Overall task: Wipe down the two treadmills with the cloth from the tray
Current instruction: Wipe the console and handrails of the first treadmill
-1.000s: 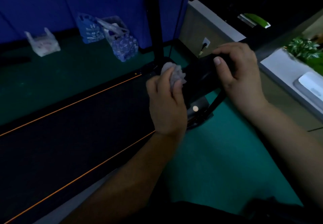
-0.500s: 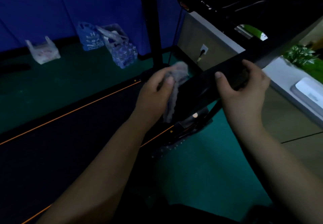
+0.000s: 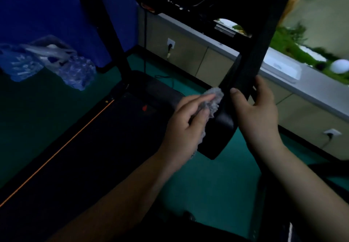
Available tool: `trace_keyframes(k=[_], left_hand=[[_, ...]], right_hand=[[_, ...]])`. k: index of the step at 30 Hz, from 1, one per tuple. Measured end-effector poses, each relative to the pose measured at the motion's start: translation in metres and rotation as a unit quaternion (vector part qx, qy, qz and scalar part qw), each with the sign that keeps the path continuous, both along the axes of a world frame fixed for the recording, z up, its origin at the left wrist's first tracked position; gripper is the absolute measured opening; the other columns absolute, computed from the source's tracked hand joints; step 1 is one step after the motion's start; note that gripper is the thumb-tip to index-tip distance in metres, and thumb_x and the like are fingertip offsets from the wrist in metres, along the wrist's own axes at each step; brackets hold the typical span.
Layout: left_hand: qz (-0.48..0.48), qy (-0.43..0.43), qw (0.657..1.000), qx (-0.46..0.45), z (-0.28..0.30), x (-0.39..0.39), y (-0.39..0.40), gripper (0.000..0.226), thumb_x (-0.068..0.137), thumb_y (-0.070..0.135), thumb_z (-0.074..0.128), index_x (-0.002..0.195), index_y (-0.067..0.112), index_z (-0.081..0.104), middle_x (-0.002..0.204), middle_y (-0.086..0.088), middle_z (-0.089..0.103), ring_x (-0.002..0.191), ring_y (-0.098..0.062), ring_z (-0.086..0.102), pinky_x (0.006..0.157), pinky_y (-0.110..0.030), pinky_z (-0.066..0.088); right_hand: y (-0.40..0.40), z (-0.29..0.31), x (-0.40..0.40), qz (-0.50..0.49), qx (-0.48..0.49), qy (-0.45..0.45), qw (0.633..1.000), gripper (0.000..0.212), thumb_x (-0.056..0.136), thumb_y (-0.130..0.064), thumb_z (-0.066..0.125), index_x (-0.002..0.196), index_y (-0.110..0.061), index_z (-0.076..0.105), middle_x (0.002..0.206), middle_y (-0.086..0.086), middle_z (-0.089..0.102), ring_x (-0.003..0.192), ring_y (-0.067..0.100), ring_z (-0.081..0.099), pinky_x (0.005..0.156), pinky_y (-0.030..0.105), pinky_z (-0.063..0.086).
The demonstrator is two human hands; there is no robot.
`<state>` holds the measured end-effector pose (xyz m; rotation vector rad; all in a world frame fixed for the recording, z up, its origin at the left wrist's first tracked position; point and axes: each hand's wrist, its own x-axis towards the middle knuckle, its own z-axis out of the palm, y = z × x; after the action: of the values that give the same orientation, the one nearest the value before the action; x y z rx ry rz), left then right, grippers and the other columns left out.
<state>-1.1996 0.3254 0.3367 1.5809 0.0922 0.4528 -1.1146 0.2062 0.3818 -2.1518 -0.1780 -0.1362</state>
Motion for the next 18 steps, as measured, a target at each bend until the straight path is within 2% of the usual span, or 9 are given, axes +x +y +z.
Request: trace_keyframes(k=[4, 7, 10, 12, 14, 16, 18], left_hand=[[-0.053, 0.061, 0.993, -0.080, -0.025, 0.012, 0.009, 0.034, 0.099, 0.007, 0.045, 0.125, 0.025, 0.056, 0.125, 0.019, 0.053, 0.116, 0.011, 0.049, 0.097, -0.007, 0.037], [-0.067, 0.089, 0.989, -0.100, -0.042, 0.000, 0.009, 0.035, 0.098, 0.009, 0.045, 0.126, 0.027, 0.057, 0.128, 0.016, 0.055, 0.120, 0.008, 0.048, 0.103, -0.014, 0.039], [-0.047, 0.019, 0.994, -0.097, -0.027, 0.004, 0.009, 0.034, 0.096, 0.004, 0.049, 0.123, 0.020, 0.059, 0.128, 0.008, 0.055, 0.120, 0.005, 0.049, 0.097, -0.009, 0.038], [-0.056, -0.046, 0.996, -0.058, -0.007, 0.019, 0.011, 0.034, 0.094, 0.003, 0.051, 0.123, 0.017, 0.059, 0.126, 0.003, 0.054, 0.118, 0.004, 0.050, 0.096, -0.009, 0.037], [-0.074, -0.070, 0.994, -0.031, -0.003, 0.043, 0.012, 0.036, 0.092, 0.003, 0.052, 0.124, 0.016, 0.059, 0.123, 0.001, 0.054, 0.116, 0.005, 0.051, 0.096, -0.009, 0.037], [-0.072, -0.039, 0.996, -0.046, -0.016, 0.065, 0.012, 0.036, 0.092, 0.007, 0.052, 0.126, 0.014, 0.059, 0.123, 0.003, 0.054, 0.115, 0.006, 0.051, 0.100, -0.013, 0.038], [-0.073, 0.012, 0.995, -0.072, -0.037, 0.067, 0.010, 0.036, 0.094, 0.009, 0.051, 0.129, 0.015, 0.057, 0.127, 0.004, 0.054, 0.119, 0.004, 0.050, 0.106, -0.023, 0.039]], right_hand=[[0.008, 0.006, -0.005, -0.038, 0.030, 0.028, 0.998, 0.074, 0.068, -0.055, 0.057, 0.136, -0.028, 0.048, 0.130, -0.002, 0.058, 0.116, 0.012, 0.058, 0.102, 0.041, 0.047], [0.013, 0.013, -0.009, -0.050, 0.038, 0.050, 0.997, 0.070, 0.068, -0.051, 0.057, 0.135, -0.031, 0.049, 0.125, -0.005, 0.062, 0.111, 0.013, 0.062, 0.099, 0.042, 0.049], [0.018, 0.016, -0.012, -0.051, 0.030, 0.054, 0.997, 0.058, 0.075, -0.043, 0.057, 0.132, -0.030, 0.052, 0.121, -0.007, 0.064, 0.109, 0.010, 0.063, 0.098, 0.042, 0.050], [0.019, 0.018, -0.013, -0.055, 0.026, 0.063, 0.996, 0.056, 0.075, -0.043, 0.056, 0.131, -0.032, 0.053, 0.122, -0.006, 0.064, 0.110, 0.010, 0.062, 0.099, 0.042, 0.049], [0.019, 0.020, -0.013, -0.055, 0.022, 0.068, 0.996, 0.051, 0.078, -0.040, 0.056, 0.129, -0.033, 0.054, 0.122, -0.006, 0.064, 0.111, 0.011, 0.062, 0.099, 0.043, 0.049], [0.018, 0.021, -0.012, -0.061, 0.023, 0.063, 0.996, 0.045, 0.086, -0.033, 0.057, 0.131, -0.031, 0.053, 0.120, -0.008, 0.065, 0.109, 0.008, 0.063, 0.098, 0.039, 0.051], [0.017, 0.021, -0.008, -0.071, 0.023, 0.054, 0.996, 0.041, 0.093, -0.025, 0.055, 0.133, -0.030, 0.052, 0.119, -0.013, 0.065, 0.105, 0.000, 0.063, 0.094, 0.023, 0.051]])
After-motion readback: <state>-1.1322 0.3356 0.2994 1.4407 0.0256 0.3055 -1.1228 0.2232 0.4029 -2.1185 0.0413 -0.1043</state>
